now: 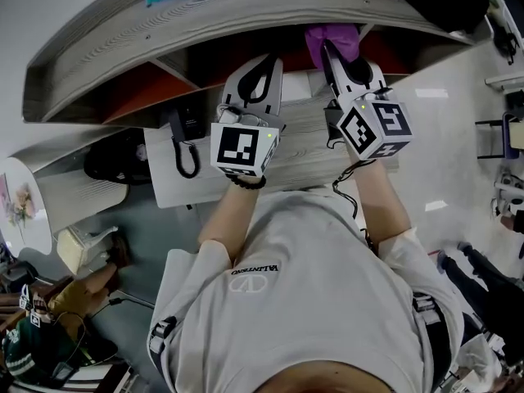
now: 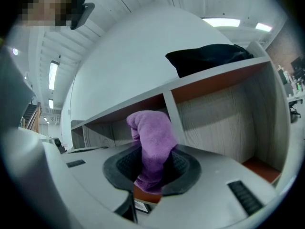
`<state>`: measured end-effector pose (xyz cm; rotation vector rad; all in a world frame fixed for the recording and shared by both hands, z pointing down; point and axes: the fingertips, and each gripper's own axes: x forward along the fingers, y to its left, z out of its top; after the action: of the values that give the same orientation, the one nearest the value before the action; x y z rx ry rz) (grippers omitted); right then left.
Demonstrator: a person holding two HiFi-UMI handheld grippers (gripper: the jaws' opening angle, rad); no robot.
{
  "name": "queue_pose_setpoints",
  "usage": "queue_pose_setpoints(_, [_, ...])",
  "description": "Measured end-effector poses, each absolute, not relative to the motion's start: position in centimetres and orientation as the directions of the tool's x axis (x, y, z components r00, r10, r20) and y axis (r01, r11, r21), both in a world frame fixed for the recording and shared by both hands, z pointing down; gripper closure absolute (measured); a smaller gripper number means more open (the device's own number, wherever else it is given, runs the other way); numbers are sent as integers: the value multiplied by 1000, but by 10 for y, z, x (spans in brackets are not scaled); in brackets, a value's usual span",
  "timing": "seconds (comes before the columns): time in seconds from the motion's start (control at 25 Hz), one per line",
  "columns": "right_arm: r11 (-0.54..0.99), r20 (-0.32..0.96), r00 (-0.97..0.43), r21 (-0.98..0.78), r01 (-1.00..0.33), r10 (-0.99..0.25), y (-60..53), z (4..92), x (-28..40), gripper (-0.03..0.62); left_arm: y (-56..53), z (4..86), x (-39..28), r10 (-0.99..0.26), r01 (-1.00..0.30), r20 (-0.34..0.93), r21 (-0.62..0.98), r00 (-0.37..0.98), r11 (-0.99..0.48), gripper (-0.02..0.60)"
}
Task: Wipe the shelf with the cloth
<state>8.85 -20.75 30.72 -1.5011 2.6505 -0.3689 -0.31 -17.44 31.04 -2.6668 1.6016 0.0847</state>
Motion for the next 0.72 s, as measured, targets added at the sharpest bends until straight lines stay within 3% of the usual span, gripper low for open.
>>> queue_pose_setpoints(0.72, [492,35,-511,-220,-842,-859,-209,285,83,513,-180,297,-15,-887,-886,-14,33,462,-462,583])
